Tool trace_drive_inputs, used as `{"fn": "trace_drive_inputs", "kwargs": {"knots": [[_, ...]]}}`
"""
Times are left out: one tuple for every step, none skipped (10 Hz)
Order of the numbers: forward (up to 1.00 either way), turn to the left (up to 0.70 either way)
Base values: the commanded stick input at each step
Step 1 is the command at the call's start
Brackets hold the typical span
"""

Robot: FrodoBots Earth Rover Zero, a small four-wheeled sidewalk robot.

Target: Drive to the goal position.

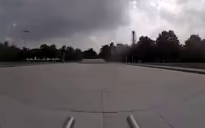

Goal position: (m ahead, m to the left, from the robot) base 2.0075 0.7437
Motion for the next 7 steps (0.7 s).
{"fn": "trace_drive_inputs", "kwargs": {"knots": [[0.7, 0.02], [0.7, 0.02], [0.7, 0.02], [0.7, 0.02], [0.7, 0.02], [0.7, 0.02], [0.7, 0.02]]}}
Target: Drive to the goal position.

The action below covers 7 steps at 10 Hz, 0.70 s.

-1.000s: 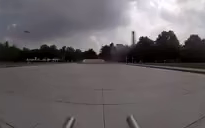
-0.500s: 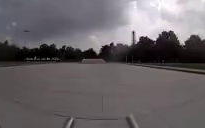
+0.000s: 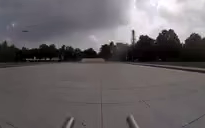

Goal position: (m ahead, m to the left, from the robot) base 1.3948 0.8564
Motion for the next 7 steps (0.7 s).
{"fn": "trace_drive_inputs", "kwargs": {"knots": [[0.7, 0.02], [0.7, 0.02], [0.7, 0.05], [0.7, 0.28], [0.7, 0.35], [0.7, 0.35], [0.7, 0.35]]}}
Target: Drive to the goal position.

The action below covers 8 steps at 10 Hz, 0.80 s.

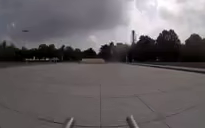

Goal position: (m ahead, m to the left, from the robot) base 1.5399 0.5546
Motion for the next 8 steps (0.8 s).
{"fn": "trace_drive_inputs", "kwargs": {"knots": [[0.7, 0.35], [0.7, 0.22], [0.7, 0.08], [0.7, 0.03], [0.7, 0.02], [0.7, 0.02], [0.7, 0.02], [0.7, 0.02]]}}
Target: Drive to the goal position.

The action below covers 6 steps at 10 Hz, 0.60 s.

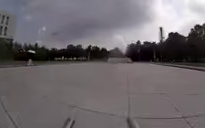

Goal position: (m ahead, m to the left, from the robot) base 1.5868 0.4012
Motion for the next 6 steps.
{"fn": "trace_drive_inputs", "kwargs": {"knots": [[0.7, 0.02], [0.7, 0.02], [0.7, 0.0], [0.7, 0.0], [0.7, 0.02], [0.7, 0.23]]}}
